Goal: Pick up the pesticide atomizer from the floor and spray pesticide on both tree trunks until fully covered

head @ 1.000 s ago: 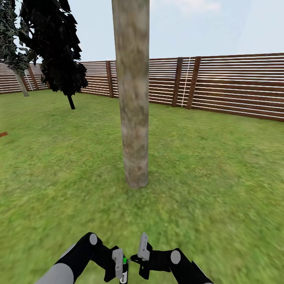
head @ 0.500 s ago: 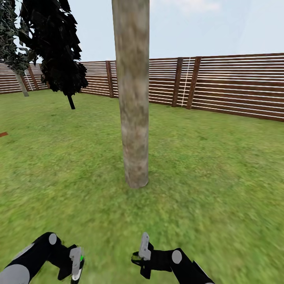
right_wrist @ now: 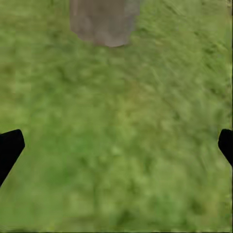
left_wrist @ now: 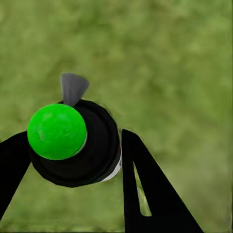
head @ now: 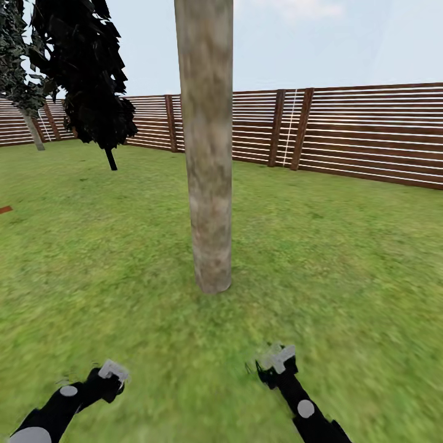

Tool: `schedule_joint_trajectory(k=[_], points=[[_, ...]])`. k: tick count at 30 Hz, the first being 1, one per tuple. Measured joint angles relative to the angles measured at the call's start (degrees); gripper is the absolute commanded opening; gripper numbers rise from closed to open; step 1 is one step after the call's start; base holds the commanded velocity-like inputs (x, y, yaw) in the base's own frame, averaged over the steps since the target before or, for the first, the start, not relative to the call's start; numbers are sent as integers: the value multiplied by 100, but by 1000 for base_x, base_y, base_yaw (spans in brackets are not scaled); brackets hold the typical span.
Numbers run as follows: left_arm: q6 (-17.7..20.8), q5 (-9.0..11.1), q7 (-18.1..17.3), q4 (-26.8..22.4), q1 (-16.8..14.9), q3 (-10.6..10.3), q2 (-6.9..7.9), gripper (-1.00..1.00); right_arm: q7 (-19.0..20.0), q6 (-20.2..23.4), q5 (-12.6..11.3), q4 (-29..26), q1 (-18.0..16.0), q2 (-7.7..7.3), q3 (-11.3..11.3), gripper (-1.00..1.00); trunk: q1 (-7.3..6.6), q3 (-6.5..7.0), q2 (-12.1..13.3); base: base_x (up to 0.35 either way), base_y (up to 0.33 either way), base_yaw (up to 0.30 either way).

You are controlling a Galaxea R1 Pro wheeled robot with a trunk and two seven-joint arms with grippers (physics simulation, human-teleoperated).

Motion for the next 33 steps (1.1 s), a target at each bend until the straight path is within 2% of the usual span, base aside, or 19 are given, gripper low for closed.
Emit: schedule_joint_trajectory(k=[1,2,3,5,7,11,14,17,20,22,28,33], points=[[8,31,358,266,1,45,-69,-100,-419,-7,-62,232,1,-14,-601,100,0,0,0,0,0,0],[10,84,652,488,0,83,-121,-100,-699,-12,-92,436,1,-61,-1094,100,0,0,0,0,0,0],[11,186,874,644,-1,107,-174,-100,-856,-18,-111,588,4,-160,-1484,100,0,0,0,0,0,0],[17,612,1084,768,-3,129,-257,-100,-977,-25,-135,781,18,-392,-1992,100,0,1,0,0,0,0],[24,1162,1139,802,7,110,-290,-100,-1007,-165,-140,878,67,-522,-2362,100,-1,1,0,0,0,0],[76,1317,1157,772,8,90,-357,-100,-1005,-458,-135,918,105,-561,-2447,100,-1,1,0,0,0,0],[405,1332,1167,714,-49,95,-381,-100,-1002,-501,-139,926,123,-571,-2457,100,-1,1,0,62,0,0],[534,1336,1404,700,-95,95,-449,-100,-1001,-507,-153,955,186,-558,-2459,100,-1,1,0,265,-29,0],[573,1338,1695,698,-176,79,-604,-100,-1002,-510,-157,1175,221,-547,-2466,100,-1,1,0,252,-150,0],[596,1340,1765,697,-266,84,-663,-100,-1008,-513,-158,1227,228,-555,-2468,100,-1,1,0,238,-189,0],[638,1341,1800,695,-319,111,-677,-100,-1023,-516,-157,1243,230,-554,-2468,100,-1,1,0,270,-183,-115],[643,1344,1802,423,-277,123,-683,-100,-1027,-516,-163,1244,230,-560,-2476,100,-1,1,0,306,-143,-290]])
